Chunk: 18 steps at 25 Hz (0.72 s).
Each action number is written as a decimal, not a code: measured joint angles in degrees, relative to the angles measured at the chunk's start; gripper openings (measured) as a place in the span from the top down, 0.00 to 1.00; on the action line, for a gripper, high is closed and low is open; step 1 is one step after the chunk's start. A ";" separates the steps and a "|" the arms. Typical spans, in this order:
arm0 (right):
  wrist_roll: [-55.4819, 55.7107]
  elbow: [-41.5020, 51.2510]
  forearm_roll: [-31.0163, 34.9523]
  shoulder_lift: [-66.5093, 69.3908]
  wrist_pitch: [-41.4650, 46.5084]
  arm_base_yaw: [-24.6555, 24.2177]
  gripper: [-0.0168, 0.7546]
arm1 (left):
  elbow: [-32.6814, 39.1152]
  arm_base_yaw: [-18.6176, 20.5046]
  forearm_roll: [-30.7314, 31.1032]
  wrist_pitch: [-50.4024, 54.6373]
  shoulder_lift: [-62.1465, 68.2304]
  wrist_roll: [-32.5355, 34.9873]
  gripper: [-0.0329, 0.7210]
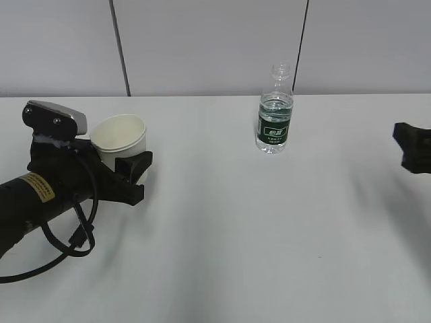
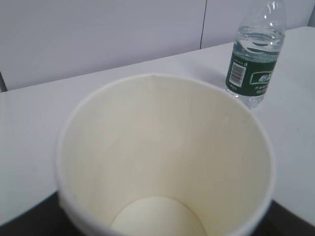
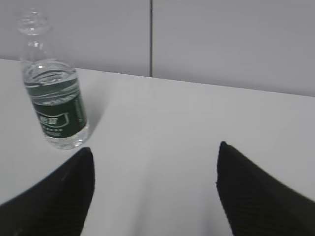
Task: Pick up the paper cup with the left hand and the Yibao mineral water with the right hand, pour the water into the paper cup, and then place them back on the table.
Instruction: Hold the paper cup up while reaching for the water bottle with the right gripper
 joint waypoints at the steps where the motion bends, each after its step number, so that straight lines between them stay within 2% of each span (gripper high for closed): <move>1: 1.19 -0.51 -2.46 2.12 -2.57 0.00 0.24 | 0.00 0.00 0.00 0.00 0.00 0.00 0.37; 5: 4.31 -3.75 -6.55 10.02 -6.11 2.58 0.24 | 0.00 0.00 0.06 0.41 0.00 0.00 0.37; 14: 4.94 -14.73 -7.56 21.30 -8.04 11.90 0.24 | 0.00 0.00 0.36 0.66 0.00 0.00 0.37; 18: 5.80 -19.81 -7.08 26.22 -8.99 13.17 0.17 | 0.00 0.00 0.47 0.66 0.00 0.00 0.37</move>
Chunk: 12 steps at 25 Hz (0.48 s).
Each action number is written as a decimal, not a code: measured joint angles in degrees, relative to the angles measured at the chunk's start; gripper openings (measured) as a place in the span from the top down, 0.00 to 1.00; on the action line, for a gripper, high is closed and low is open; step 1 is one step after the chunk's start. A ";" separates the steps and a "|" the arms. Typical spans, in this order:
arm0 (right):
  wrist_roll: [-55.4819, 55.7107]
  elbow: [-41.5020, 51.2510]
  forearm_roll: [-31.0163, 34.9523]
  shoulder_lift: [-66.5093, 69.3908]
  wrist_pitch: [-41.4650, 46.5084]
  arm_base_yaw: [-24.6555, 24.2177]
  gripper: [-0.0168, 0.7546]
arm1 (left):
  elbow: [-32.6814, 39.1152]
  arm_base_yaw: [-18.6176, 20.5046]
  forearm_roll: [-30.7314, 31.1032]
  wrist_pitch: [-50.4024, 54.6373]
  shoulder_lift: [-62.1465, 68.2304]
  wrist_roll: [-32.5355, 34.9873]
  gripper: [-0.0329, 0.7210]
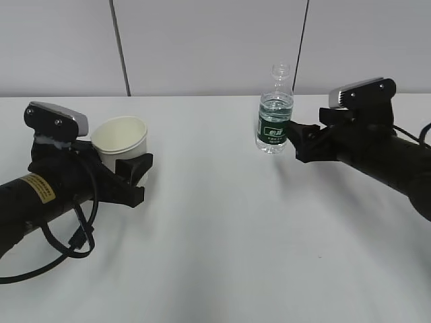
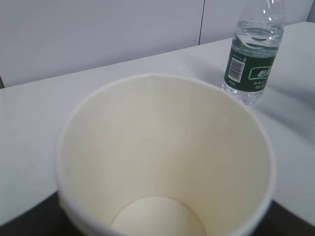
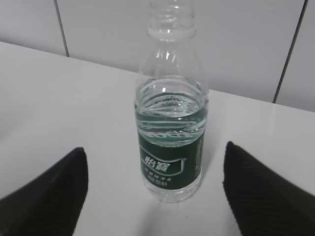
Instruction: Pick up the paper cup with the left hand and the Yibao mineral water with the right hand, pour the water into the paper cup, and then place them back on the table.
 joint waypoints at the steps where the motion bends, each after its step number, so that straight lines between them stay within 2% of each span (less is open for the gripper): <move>1: 0.26 -1.19 0.25 1.27 -0.06 -0.02 0.15 | 0.00 0.00 0.00 0.00 0.00 0.00 0.37; 4: 1.27 -4.47 0.53 4.82 -0.99 -0.02 0.11 | 0.00 0.00 0.00 0.06 0.00 0.00 0.37; 12: 4.88 -13.31 -0.50 13.80 -2.07 0.24 0.11 | 0.00 0.00 0.48 0.06 0.00 0.00 0.37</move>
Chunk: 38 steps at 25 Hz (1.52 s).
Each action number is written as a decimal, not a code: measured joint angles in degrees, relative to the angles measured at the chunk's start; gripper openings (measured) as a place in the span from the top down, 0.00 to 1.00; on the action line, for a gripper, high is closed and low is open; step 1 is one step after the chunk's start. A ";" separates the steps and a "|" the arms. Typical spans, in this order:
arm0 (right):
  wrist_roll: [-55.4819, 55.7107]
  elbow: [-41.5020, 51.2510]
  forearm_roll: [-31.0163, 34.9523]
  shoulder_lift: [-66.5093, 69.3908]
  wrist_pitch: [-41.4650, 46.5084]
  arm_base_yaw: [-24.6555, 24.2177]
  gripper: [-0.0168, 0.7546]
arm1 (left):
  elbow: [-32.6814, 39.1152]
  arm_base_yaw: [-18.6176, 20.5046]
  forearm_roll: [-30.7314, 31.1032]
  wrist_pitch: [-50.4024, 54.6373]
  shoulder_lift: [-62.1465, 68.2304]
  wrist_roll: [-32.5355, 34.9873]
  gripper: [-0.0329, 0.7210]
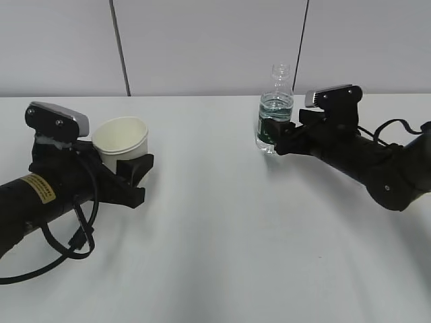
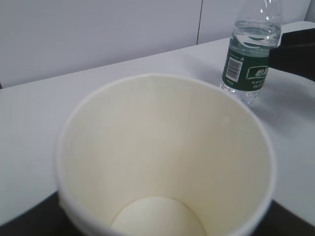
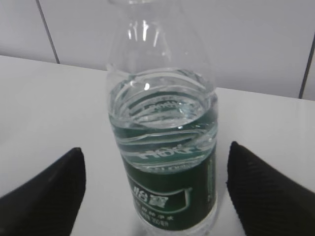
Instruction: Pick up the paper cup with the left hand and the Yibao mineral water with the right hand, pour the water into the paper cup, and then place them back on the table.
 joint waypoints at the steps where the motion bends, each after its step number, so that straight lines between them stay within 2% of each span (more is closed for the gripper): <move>1: 0.81 -1.10 -0.56 1.00 -0.27 0.00 0.11 | 0.00 0.00 0.19 0.00 0.00 0.00 0.37; 18: 5.03 -14.27 -3.68 11.56 -1.14 0.00 0.12 | 0.00 0.00 2.10 0.00 0.00 -0.16 0.37; 28: 5.37 -14.66 -4.07 11.88 -1.48 0.00 0.36 | 0.00 0.00 2.76 0.00 0.00 -0.16 0.37; 33: 5.37 -14.66 -4.78 11.97 -1.48 0.00 0.37 | 0.00 0.00 3.05 0.00 0.00 -0.16 0.37; 38: 5.37 -14.66 -10.64 10.12 0.25 0.00 0.37 | 0.00 0.00 6.13 0.00 0.00 -0.16 0.37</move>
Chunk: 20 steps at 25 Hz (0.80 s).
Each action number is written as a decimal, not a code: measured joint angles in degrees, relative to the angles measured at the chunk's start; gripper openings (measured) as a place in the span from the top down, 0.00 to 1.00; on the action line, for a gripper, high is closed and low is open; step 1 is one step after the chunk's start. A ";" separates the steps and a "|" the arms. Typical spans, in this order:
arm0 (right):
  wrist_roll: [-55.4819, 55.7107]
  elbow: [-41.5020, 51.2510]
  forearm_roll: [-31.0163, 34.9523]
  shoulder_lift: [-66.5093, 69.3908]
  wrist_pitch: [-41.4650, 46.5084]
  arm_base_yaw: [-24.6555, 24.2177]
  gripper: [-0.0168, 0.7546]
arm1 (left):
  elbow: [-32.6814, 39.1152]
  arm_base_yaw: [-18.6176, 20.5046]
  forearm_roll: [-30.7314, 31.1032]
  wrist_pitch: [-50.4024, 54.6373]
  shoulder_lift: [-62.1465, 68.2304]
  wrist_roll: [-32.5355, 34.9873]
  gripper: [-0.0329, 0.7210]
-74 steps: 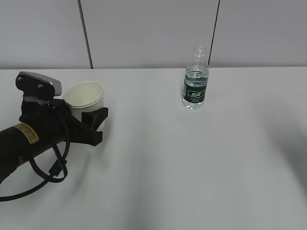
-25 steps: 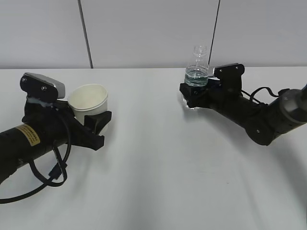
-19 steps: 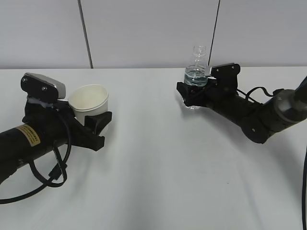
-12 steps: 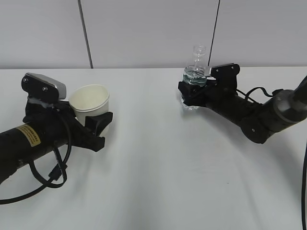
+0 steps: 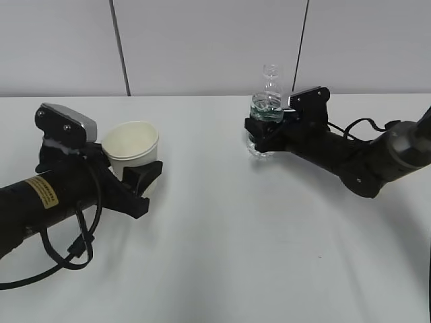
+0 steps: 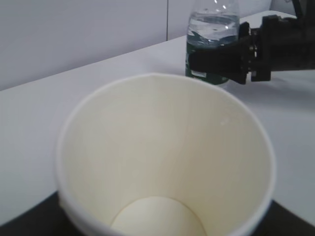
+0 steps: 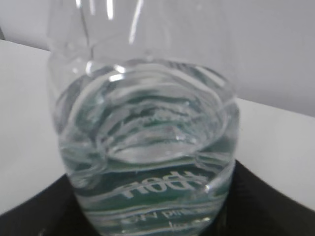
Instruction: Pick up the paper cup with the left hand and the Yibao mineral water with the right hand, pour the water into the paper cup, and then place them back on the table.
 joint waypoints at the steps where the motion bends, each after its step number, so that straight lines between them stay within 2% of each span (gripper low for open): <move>1: 0.00 0.00 -1.48 -0.82 0.42 0.11 0.37 | 0.00 0.00 0.78 0.00 0.00 0.00 0.37; 5: 0.09 0.00 -4.55 -4.05 0.52 1.33 0.37 | 0.00 0.00 2.96 0.10 0.00 -1.56 0.37; 15: -0.02 0.00 -7.97 -6.09 1.09 8.88 0.37 | 0.00 0.00 5.35 1.38 -0.04 -5.47 0.37; 20: -4.94 0.00 -8.86 -6.09 1.13 11.41 0.37 | 0.00 0.00 6.99 4.56 -0.04 -6.80 0.37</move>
